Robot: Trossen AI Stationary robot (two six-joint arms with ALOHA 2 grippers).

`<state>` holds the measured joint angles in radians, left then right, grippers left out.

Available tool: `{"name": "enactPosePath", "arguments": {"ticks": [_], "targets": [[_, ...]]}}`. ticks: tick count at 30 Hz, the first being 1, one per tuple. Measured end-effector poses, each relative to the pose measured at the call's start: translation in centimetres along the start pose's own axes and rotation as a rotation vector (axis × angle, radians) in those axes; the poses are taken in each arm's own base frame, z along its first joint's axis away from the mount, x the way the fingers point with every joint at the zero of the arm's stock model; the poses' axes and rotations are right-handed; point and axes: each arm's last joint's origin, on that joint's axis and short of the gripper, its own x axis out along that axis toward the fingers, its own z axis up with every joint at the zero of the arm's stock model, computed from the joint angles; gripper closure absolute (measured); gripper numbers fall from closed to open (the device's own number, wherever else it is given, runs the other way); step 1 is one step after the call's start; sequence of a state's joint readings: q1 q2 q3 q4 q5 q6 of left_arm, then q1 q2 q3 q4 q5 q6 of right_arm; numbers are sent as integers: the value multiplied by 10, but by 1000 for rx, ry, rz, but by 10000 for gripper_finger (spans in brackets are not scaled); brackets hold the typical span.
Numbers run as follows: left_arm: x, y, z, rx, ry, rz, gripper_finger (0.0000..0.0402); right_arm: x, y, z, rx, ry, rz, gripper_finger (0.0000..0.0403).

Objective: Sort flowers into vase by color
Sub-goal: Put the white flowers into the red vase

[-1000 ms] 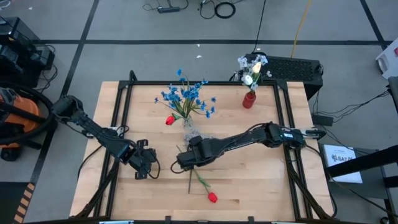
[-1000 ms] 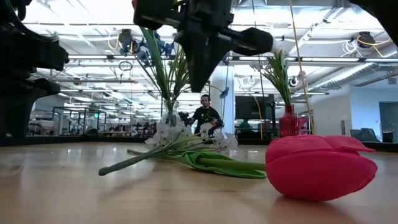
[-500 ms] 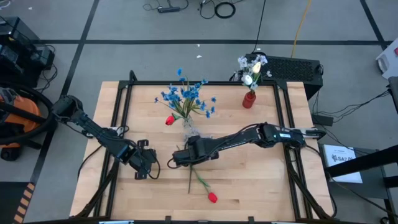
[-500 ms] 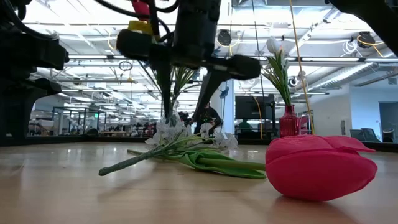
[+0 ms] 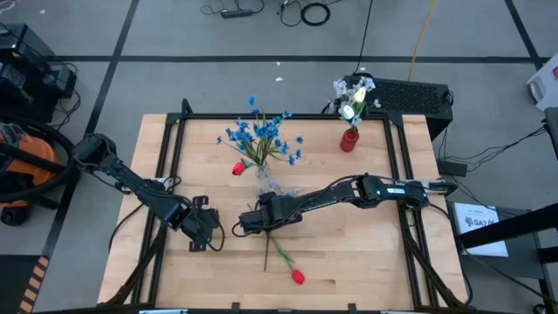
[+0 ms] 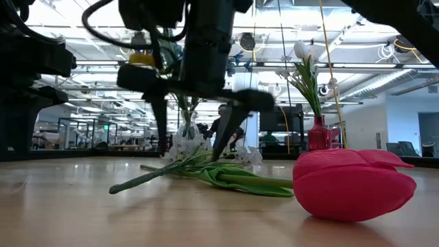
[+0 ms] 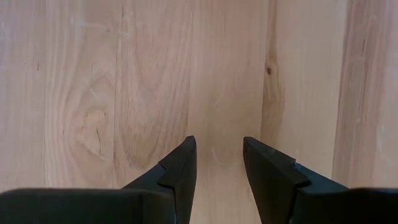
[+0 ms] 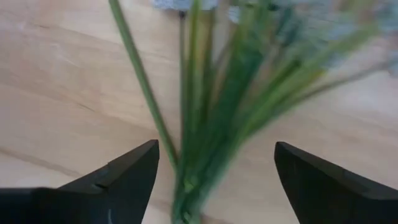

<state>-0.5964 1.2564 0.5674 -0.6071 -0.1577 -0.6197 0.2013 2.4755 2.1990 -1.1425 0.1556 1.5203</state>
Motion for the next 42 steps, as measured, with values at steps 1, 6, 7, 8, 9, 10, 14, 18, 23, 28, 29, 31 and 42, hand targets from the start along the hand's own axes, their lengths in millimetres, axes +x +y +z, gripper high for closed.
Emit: {"name": "enactPosePath", "arguments": {"ticks": [1, 6, 7, 8, 9, 10, 14, 18, 23, 28, 29, 31, 42], "targets": [[0, 0, 0, 0, 0, 0, 263, 3, 1, 2, -5, 2, 7, 94], [0, 0, 0, 0, 0, 3, 263, 20, 0, 5, -2, 51, -24, 124], [0, 0, 0, -1, -3, 2, 263, 24, 0, 4, -2, 54, -30, 134], [0, 0, 1, -2, -7, 0, 263, 25, 0, 4, 0, 54, -36, 147], [0, 0, 1, -2, -6, 1, 263, 28, 0, 4, -3, 54, -43, 162], [0, 0, 0, -1, -3, 3, 263, 29, -1, 3, -10, 50, -50, 181], [0, 0, 0, -2, -5, 2, 263, 31, 0, 2, -44, 52, -48, 296], [0, 0, 0, 0, -6, 1, 263, 24, 1, 1, -102, 19, -27, 386], [0, 0, 0, 1, -5, 1, 263, -1, -1, 0, -115, -43, -17, 390], [0, 0, 0, 27, -6, 1, 263, -76, -12, -11, -133, -124, 57, 398], [0, 0, 1, 27, -7, 0, 263, -91, -16, -15, -152, -124, 66, 398], [0, 0, 1, 27, -7, 0, 263, -116, -27, -23, -225, -117, 66, 395], [0, 2, 3, 24, -69, 89, 263, -162, -76, -75, -421, -26, -91, 398]]}}
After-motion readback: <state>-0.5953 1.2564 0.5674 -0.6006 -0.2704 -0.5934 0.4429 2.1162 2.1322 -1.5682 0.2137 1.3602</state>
